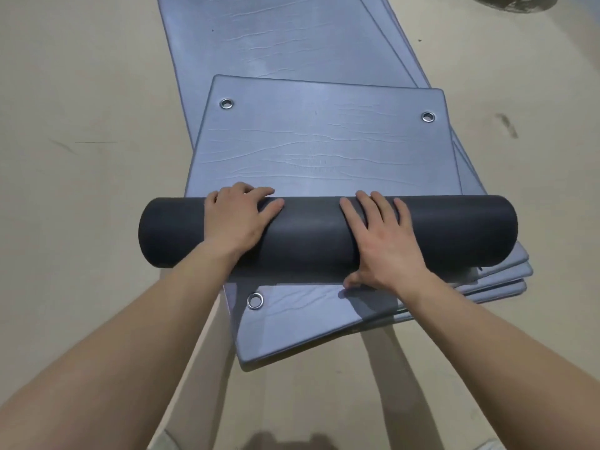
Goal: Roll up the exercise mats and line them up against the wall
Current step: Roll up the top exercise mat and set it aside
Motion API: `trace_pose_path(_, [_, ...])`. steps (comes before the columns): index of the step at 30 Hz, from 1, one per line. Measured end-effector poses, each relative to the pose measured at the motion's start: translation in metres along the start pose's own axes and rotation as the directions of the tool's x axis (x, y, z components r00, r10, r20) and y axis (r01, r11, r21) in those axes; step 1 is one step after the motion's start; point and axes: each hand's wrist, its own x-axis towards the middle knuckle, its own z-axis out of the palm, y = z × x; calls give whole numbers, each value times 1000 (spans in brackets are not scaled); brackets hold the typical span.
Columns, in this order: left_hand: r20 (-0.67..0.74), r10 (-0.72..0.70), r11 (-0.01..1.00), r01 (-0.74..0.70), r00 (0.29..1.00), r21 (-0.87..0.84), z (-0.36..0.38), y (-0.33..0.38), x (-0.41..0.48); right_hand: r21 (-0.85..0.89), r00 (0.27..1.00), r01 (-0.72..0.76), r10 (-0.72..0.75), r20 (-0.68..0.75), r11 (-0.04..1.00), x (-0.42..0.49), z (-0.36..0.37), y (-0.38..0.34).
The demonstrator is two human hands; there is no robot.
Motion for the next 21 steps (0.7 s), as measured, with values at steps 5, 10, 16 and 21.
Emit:
trace_pose_path(5, [56,213,909,-219,975,353,24,0,-43,51,1000,8,-9,27,999,47,-17,17])
trace_pose_path(10, [59,240,861,-241,969,449,2,2,-15,118,985,16,-37,171,993,64,-41,23])
trace_pose_path(16, [335,284,822,-408,899,398,-20,11,-62,272,903,-27,-92,419,962,4,-45,10])
trace_pose_path(21, [502,213,886,-382,838,261,-42,18,-41,69,993,-77,70,95,995,-64,1,-21])
